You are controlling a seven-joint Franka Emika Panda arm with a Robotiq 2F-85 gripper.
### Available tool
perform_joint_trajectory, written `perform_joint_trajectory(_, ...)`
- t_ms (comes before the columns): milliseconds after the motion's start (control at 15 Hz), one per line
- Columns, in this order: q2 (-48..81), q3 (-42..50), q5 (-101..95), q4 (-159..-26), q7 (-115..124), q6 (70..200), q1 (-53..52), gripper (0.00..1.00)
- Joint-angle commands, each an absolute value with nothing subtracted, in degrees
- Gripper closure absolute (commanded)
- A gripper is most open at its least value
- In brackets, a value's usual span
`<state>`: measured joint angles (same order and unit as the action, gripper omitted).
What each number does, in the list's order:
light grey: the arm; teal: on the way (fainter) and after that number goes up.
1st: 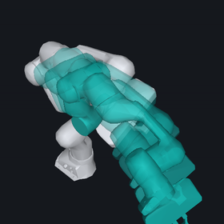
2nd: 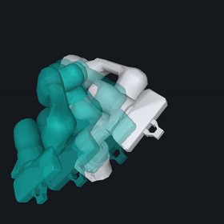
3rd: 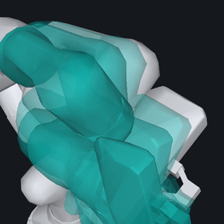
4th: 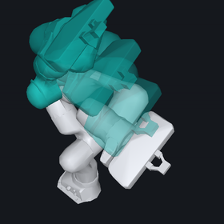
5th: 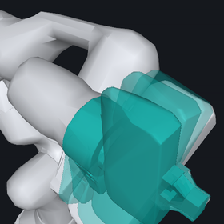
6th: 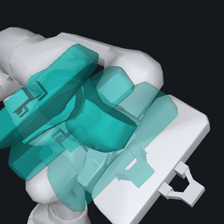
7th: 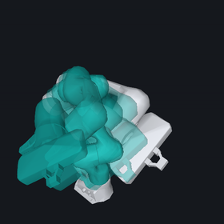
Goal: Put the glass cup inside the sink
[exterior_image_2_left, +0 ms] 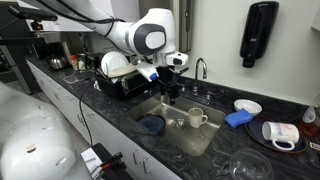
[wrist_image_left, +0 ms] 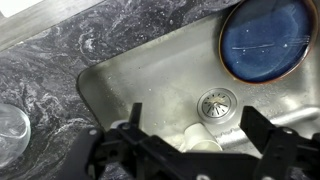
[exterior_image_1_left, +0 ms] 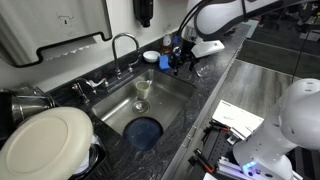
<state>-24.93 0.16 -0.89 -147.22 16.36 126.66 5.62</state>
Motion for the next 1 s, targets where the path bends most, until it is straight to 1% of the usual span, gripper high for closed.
perform_joint_trajectory(0, -24.99, -0.04, -0.77, -147.1, 16.25, 126.53, 5.84, 0.0)
perform_joint_trajectory(533, -24.96, -2.05, -5.82, -145.87, 23.38, 128.53, 8.08, 0.0)
perform_joint_trajectory(733, -23.67, -2.33, -11.18, -146.01, 24.55, 131.8, 9.32, 0.0)
perform_joint_trajectory(933, -23.08, -0.73, -14.18, -147.24, 21.66, 135.52, 9.84, 0.0)
